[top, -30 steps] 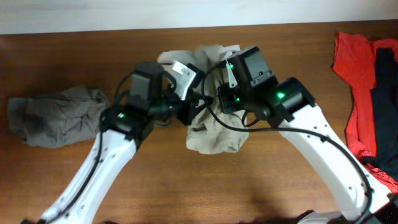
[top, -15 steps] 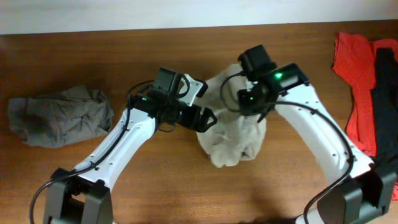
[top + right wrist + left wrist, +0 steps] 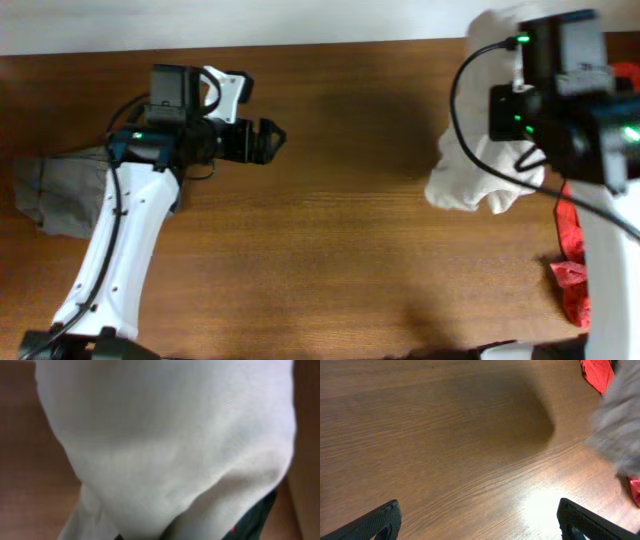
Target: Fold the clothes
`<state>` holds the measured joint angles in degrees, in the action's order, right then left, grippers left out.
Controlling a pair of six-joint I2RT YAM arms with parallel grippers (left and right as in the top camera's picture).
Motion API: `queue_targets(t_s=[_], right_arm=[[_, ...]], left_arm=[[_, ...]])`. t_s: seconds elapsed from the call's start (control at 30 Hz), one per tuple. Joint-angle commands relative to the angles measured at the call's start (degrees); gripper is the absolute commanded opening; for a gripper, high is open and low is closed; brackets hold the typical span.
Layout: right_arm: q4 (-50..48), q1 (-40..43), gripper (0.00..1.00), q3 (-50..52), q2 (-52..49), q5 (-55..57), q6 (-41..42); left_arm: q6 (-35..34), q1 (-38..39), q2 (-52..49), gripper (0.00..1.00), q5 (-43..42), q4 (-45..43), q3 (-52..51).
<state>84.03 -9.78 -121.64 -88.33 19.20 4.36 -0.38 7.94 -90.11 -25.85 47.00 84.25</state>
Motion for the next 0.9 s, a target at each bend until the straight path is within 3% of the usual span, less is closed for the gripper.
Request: queue_targets(t_s=[0.0, 0.17, 0.23, 0.33, 0.43, 0.6, 0.87], right_arm=[[0.70, -1.20, 0.04, -0.81, -1.01, -6.29, -3.45], [-1.51, -7.48, 0.04, 3.96, -7.69, -11.17, -1.05], [-4.52, -10.80, 0.09, 6.69, -11.30, -13.27, 0.48], [-9.33, -16.20, 0.65, 9.86, -18.18, -17.33, 4.68], [-10.60, -21.22, 0.66, 10.23, -24.52, -20.79, 7.28], [-11.80, -26.47, 0.67, 10.19, -25.66, -20.35, 8.59], [-6.58, -20.83, 0.76, 10.16, -22.73, -17.07, 8.63]], left_arm=[[1.36, -0.98, 1.38, 0.99, 0.20, 1.14, 0.63], [1.53, -1.36, 1.88, 0.99, 0.17, 1.51, 0.68], [1.53, -1.38, 2.25, 0.99, 0.20, 1.51, 0.68], [1.53, -1.53, 3.45, 0.99, 0.20, 1.73, 0.68], [1.97, -2.60, 5.75, 0.99, 0.24, 2.40, 0.68], [2.19, -5.86, 9.51, 0.99, 0.22, 3.26, 0.68], [3.10, -6.99, 10.19, 0.99, 0.20, 3.85, 0.55]])
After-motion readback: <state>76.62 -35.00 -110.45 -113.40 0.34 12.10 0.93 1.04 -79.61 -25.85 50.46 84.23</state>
